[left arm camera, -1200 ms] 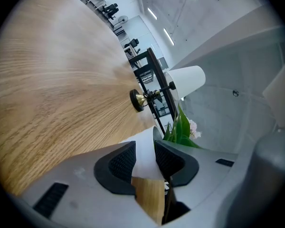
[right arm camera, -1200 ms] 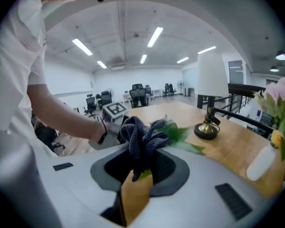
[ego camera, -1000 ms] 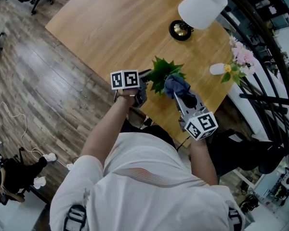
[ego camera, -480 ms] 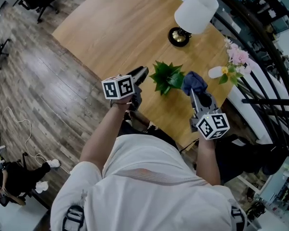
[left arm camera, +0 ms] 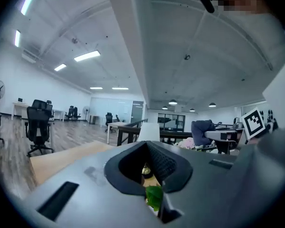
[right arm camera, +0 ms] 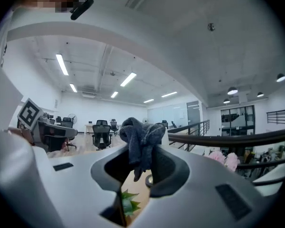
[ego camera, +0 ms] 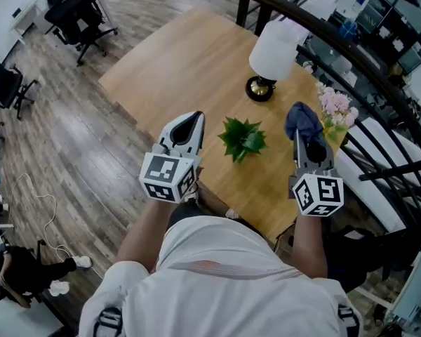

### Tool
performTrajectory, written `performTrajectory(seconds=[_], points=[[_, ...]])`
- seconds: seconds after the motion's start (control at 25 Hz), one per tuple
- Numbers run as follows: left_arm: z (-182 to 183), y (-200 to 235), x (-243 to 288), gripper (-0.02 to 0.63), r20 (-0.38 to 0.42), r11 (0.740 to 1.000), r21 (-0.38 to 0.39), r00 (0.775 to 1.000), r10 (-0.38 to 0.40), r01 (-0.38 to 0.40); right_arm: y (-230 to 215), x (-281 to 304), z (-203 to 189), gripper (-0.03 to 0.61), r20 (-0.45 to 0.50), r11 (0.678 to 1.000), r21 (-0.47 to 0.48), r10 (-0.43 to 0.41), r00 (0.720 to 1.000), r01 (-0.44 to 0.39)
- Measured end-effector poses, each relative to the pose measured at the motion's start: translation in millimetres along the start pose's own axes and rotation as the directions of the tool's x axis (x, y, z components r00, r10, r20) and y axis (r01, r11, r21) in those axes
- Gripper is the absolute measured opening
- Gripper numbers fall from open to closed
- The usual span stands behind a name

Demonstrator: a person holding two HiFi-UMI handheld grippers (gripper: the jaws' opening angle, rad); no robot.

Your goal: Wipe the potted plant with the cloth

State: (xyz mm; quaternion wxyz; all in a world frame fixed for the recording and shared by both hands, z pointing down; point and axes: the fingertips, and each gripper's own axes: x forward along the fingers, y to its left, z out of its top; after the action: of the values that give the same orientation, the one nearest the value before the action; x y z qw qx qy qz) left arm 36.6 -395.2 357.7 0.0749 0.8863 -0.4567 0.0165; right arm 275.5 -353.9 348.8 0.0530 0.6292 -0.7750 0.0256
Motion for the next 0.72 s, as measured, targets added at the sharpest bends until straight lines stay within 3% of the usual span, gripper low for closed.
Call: performTrajectory(seconds=[0.2,0.72], points=[[32.1,-29.4,-13.0,0.015,0.094,1.000,0.019,0.996,0.008,-0.009,-2.3,-8.0,35.0,0.137,0.064,0.999,-0.050,-0.001,0.998,0.004],[39.1,-47.0,-16.7,0.015,0.109,1.000,0.006,0.994,0.011,-0.012,-7.4,-19.7,41.5,0.137,0.062,0.997,-0.083,0.006,0.998,0.000]])
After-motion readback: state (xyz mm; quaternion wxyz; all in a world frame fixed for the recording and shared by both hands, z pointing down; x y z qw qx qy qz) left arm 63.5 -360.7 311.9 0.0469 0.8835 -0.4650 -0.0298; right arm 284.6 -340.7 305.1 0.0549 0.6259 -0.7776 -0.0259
